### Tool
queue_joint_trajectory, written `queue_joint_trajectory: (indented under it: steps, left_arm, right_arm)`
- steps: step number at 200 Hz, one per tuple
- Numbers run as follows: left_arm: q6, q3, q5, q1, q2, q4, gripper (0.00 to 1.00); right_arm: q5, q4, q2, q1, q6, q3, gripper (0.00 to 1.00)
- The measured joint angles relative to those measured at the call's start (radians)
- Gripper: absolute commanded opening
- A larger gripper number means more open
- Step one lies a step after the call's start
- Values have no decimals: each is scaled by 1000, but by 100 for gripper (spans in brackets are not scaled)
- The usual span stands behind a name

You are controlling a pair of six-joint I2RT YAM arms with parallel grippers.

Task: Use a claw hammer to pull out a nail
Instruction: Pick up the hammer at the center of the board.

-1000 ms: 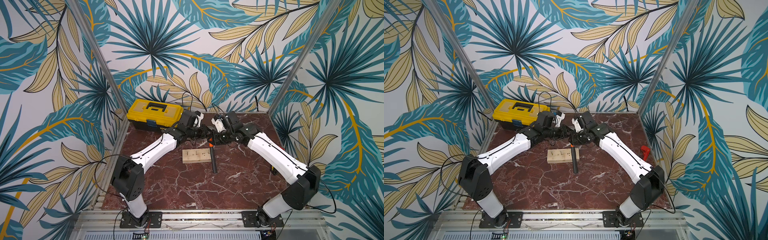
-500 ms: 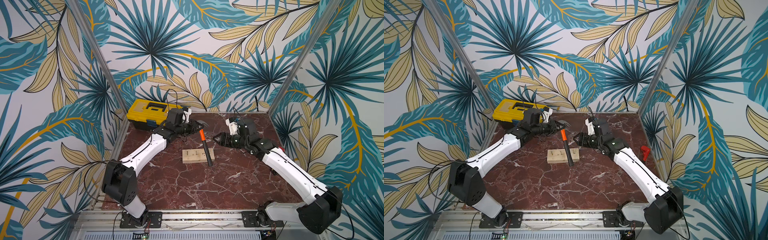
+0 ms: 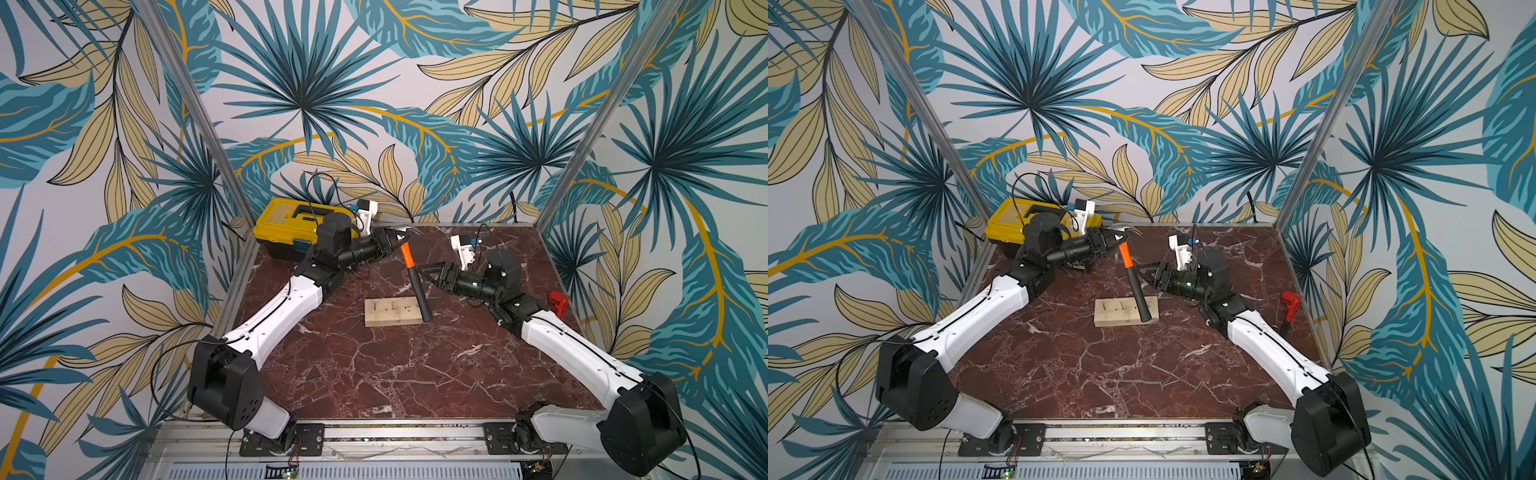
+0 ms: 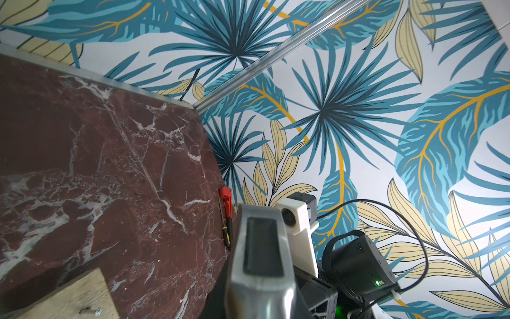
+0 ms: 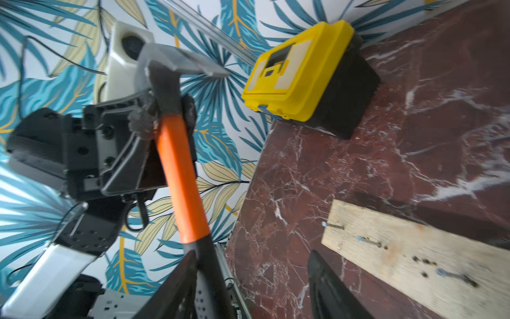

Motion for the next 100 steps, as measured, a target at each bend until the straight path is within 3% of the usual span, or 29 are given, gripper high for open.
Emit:
queue_joint_trajectory:
  steps: [44, 100]
  left_arm:
    - [-56, -25, -2, 8, -26, 86, 0]
    - [-120, -56, -16, 35, -32, 160, 0]
  right_arm:
    - [-108, 204, 29, 12, 103, -14, 63]
    - [-168, 296, 33, 40, 154, -31, 57]
